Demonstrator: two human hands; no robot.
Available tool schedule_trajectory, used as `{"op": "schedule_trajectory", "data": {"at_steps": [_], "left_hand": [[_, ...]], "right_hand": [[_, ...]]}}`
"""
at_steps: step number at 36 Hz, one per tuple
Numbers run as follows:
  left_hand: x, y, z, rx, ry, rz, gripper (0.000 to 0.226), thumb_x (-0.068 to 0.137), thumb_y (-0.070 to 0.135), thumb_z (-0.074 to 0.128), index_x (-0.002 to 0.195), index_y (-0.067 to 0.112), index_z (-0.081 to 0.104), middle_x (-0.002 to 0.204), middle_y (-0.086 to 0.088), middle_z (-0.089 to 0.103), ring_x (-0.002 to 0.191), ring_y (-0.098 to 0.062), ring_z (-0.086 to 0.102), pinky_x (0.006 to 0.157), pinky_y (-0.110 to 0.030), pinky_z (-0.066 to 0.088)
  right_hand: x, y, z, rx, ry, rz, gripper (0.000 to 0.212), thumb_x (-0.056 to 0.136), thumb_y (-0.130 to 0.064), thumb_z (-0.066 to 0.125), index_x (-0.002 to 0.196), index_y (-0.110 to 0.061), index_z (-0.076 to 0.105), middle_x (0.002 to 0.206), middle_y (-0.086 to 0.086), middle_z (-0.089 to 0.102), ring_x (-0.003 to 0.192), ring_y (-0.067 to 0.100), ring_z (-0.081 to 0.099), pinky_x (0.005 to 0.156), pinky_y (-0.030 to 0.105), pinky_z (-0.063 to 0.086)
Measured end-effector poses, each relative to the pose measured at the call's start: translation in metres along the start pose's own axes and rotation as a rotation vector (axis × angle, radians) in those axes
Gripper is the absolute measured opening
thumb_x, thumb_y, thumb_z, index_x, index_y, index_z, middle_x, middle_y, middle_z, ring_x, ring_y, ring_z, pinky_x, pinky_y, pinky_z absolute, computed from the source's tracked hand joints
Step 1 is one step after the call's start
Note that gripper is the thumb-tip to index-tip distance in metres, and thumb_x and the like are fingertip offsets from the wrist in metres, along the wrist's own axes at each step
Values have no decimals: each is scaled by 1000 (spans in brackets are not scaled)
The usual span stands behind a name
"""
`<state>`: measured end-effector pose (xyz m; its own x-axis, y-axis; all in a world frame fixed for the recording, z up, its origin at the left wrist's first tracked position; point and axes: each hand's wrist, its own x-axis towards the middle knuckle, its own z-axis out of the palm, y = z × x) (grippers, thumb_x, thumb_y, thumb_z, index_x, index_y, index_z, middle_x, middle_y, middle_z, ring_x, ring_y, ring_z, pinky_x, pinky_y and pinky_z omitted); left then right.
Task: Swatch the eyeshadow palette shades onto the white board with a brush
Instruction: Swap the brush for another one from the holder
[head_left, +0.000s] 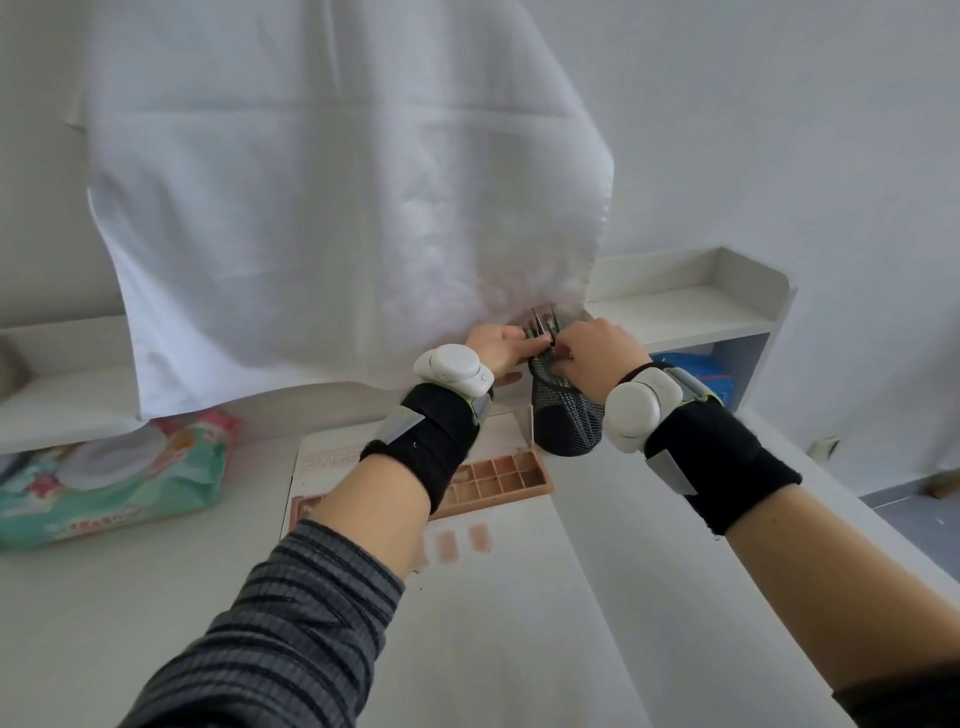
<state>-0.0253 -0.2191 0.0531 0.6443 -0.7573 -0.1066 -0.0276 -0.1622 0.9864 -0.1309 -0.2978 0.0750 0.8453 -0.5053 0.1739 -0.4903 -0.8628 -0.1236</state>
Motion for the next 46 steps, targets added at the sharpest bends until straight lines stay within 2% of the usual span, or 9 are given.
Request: {"op": "schedule_trajectory", "data": {"at_steps": [3,7,12,16,23,30,37,41,46], "left_hand": [[-3,-1,-2,29,-15,7,49,85,20,68,37,22,58,73,3,59,82,-10,56,70,-24,43],[-9,1,-6,79,5,67,23,87,22,65,67,13,57,83,-4,53,86,-13,49,69,-20,45],[-21,3,-15,205,45,190,26,87,26,64,73,4,60,75,-8,39,78,-15,36,73,-28,35],[-29,5,-22,193,139,233,24,87,23,65,88,-1,69,62,6,49,59,3,48,80,-25,40],[-61,19,-46,18,236,332,14,88,24,64,86,11,70,74,6,67,70,-4,60,62,-15,48],[-104,26,-71,-109,281,378,6,84,18,69,78,19,69,68,11,70,73,-4,66,75,-22,51],[-145,7,-96,13,278,374,7,79,12,73,79,17,69,72,6,70,70,-1,64,69,-16,48],[-163,-12,-105,111,264,376,8,77,8,74,84,9,70,69,9,66,60,10,60,63,-4,44],[-177,-34,-122,178,280,334,9,78,8,73,86,11,70,75,5,67,64,4,61,72,-9,47]], "right_hand": [[-1,1,1,39,11,17,22,90,-26,56,103,-9,64,99,11,63,87,30,59,73,34,48],[-4,0,2,72,47,36,21,89,-23,52,100,-8,64,97,12,64,85,31,59,70,33,48],[-9,-5,2,88,89,56,20,88,-20,51,99,-9,64,96,13,65,84,32,59,67,31,45],[-14,-8,2,97,110,69,19,90,-19,51,99,-10,64,97,12,64,85,31,59,68,32,46],[-33,-32,-6,235,413,-121,18,90,-20,52,93,-8,65,90,7,64,81,27,56,71,37,47],[-50,-81,-5,671,77,-171,32,93,-34,53,72,-12,63,58,-3,62,46,3,51,55,17,42],[-67,-113,3,1510,-50,55,26,95,-31,51,98,-7,60,64,6,62,47,11,49,43,21,36],[-78,-129,7,1564,-1,40,10,94,-17,53,89,-8,57,63,3,61,49,10,51,46,21,39],[-89,-142,19,1378,72,-22,9,90,-10,58,82,-10,57,65,5,60,47,6,51,45,19,40]]}}
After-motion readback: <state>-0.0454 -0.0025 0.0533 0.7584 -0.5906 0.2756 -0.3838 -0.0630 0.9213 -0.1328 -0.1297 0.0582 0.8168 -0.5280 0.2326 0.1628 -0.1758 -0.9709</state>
